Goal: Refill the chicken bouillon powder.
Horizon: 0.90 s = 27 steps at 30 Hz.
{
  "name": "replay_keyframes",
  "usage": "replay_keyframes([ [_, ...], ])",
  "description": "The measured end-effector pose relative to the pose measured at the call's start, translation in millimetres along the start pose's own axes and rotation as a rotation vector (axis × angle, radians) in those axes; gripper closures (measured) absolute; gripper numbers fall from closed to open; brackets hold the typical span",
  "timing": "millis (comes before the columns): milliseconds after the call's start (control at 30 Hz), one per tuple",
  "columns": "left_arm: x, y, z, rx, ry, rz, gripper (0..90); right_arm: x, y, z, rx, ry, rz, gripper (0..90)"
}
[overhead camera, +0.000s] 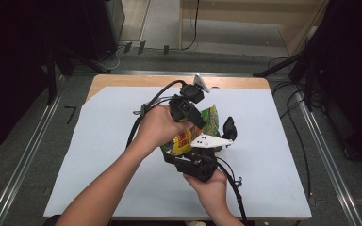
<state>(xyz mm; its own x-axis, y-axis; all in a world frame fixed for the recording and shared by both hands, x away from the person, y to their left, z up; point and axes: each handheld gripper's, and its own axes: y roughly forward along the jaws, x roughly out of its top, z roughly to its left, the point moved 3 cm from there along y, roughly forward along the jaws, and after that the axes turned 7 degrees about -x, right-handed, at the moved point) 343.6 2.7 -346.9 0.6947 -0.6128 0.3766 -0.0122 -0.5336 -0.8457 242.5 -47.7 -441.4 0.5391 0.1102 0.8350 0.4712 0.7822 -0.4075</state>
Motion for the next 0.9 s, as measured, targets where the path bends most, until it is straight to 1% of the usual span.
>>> replay_keyframes([
  [133, -4.1, -1.8, 2.8, -0.010, -0.004, -0.016, 87.6, -1.5, 2.3, 2.3, -0.010, -0.006, 0.002, 69.9],
  [300, -6.0, -3.6, 2.2, -0.009, 0.008, -0.033, 87.7, -2.4, 3.5, 3.5, -0.022, -0.019, -0.002, 69.9],
  [467, -4.6, -6.2, 4.3, -0.009, -0.003, -0.038, 87.9, -0.6, 2.9, 4.5, -0.014, -0.026, -0.012, 69.5],
  [633, -2.4, -4.2, 2.0, 0.003, 0.000, -0.043, 88.0, -0.2, 1.1, 1.3, -0.009, -0.033, -0.013, 69.5],
  [767, 0.5, -4.2, 0.3, 0.016, -0.001, -0.029, 88.0, 1.2, -1.1, -1.5, 0.003, -0.027, -0.012, 69.5],
  [900, 0.2, -4.7, 0.1, 0.020, 0.001, -0.031, 88.0, 2.5, -1.0, -1.7, 0.010, -0.031, -0.011, 69.5],
])
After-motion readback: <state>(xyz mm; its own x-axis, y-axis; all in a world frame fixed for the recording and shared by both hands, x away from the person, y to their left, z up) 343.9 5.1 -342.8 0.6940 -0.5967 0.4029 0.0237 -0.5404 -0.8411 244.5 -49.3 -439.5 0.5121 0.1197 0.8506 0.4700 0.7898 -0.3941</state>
